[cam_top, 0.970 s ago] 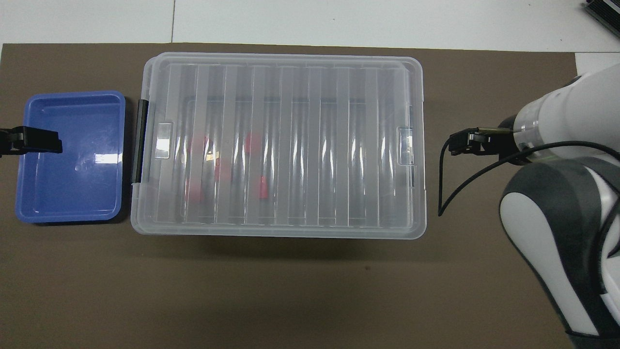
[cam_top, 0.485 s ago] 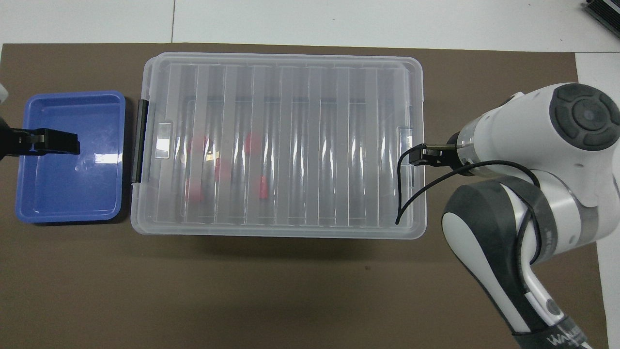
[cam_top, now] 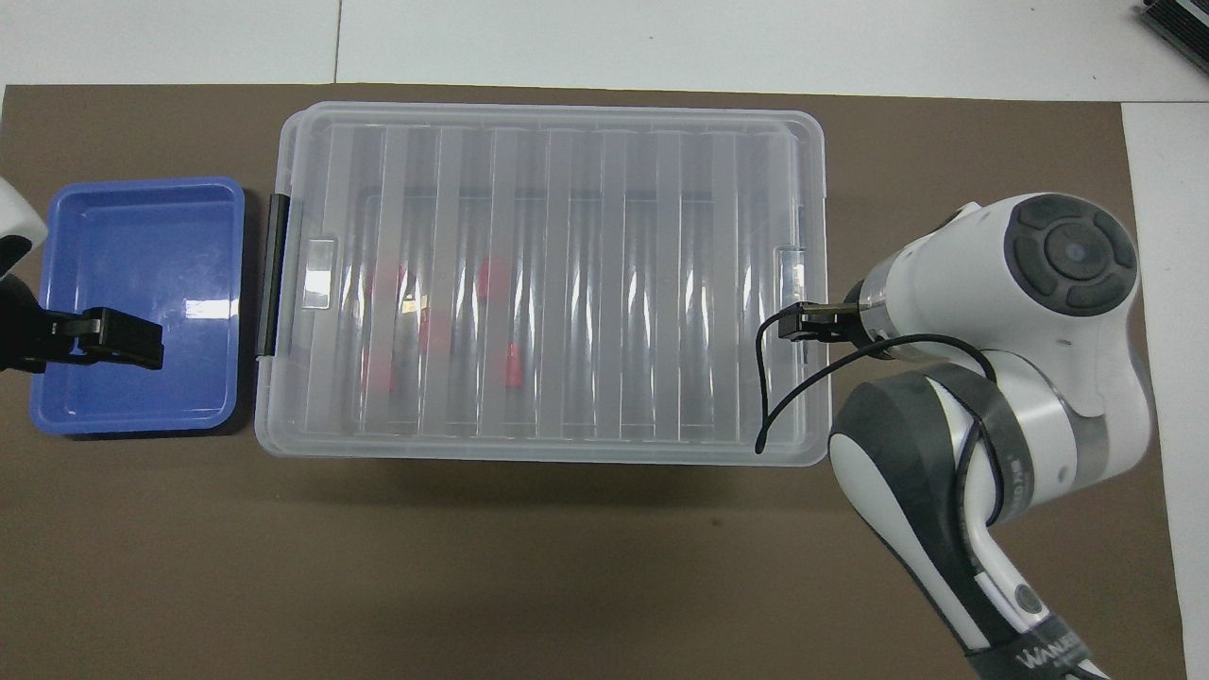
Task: Place red block in blue tray from box
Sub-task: 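Grasp the clear lid edge with the right gripper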
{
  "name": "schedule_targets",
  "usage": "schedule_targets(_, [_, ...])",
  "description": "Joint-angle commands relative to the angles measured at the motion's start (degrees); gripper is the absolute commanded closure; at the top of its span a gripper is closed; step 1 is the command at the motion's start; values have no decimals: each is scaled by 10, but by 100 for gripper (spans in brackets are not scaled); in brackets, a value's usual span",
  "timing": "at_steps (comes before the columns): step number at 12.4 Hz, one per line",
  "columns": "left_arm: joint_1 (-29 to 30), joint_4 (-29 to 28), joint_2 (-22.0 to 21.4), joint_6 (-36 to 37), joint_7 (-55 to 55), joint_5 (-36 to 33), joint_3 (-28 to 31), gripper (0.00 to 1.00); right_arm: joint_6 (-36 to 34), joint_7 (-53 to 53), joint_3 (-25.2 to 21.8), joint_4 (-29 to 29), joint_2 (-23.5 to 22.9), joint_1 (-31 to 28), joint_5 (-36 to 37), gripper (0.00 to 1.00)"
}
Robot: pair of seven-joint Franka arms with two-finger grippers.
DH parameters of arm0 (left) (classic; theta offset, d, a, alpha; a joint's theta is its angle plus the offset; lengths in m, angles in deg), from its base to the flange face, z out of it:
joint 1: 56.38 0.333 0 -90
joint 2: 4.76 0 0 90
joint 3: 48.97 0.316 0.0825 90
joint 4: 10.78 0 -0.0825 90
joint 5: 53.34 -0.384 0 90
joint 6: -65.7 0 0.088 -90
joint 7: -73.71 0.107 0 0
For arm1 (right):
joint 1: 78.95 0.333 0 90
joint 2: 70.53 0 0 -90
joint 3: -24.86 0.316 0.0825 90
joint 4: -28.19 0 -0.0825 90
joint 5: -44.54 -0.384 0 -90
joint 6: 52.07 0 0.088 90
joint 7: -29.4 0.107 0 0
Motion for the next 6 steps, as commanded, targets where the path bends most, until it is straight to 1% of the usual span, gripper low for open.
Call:
schedule_targets(1, [-15,-10,-17,40,1,7,3,0,13,-5,2,-17,8,-4,10,11])
schedule_targets(3, [-12,-10,-23,103,-2,7,4,0,13,-14,2,-29,12,-10,10,12])
schedule_targets(6, [-7,0,-23,115,-4,6,7,0,12,-52,2,-34,13,-27,11,12])
